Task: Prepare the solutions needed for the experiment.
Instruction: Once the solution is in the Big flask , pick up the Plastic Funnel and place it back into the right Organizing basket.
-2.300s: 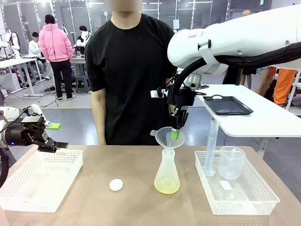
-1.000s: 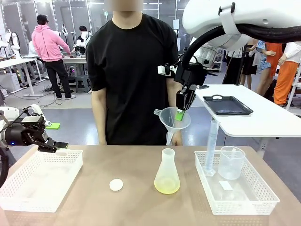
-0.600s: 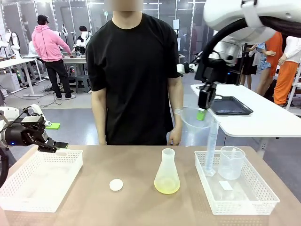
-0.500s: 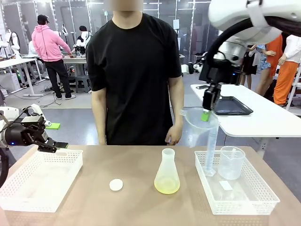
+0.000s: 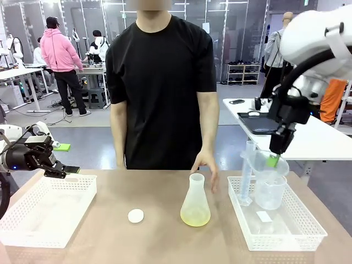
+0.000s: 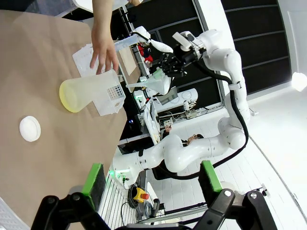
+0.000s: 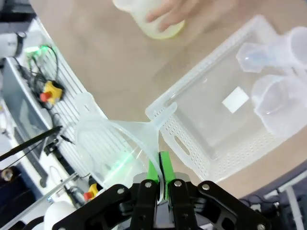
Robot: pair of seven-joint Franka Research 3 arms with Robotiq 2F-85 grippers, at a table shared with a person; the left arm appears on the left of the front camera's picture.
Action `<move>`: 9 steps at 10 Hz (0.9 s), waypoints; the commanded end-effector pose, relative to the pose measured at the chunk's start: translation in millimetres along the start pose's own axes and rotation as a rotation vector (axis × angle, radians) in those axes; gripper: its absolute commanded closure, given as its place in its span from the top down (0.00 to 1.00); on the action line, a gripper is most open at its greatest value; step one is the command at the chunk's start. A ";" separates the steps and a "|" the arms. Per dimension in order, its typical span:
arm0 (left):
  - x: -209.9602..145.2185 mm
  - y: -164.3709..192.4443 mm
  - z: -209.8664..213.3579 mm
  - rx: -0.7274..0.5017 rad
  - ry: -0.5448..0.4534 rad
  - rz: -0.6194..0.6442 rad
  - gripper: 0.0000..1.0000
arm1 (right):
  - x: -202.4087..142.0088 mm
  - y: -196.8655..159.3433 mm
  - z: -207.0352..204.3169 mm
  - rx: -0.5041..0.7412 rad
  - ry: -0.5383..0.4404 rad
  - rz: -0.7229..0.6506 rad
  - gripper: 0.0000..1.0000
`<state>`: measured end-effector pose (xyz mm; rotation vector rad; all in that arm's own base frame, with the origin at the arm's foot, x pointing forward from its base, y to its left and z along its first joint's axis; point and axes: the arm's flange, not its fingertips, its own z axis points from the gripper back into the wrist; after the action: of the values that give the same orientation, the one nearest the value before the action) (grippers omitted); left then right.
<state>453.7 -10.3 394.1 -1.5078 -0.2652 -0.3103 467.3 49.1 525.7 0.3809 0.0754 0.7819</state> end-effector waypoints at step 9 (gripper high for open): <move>1.5 -2.3 -1.3 0.010 -0.002 -0.008 1.00 | -26.1 -49.2 -81.9 -0.073 -0.073 -0.233 0.00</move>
<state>453.7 -10.3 394.1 -1.5078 -0.2652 -0.3103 464.8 19.0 433.1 0.3344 0.0244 0.5754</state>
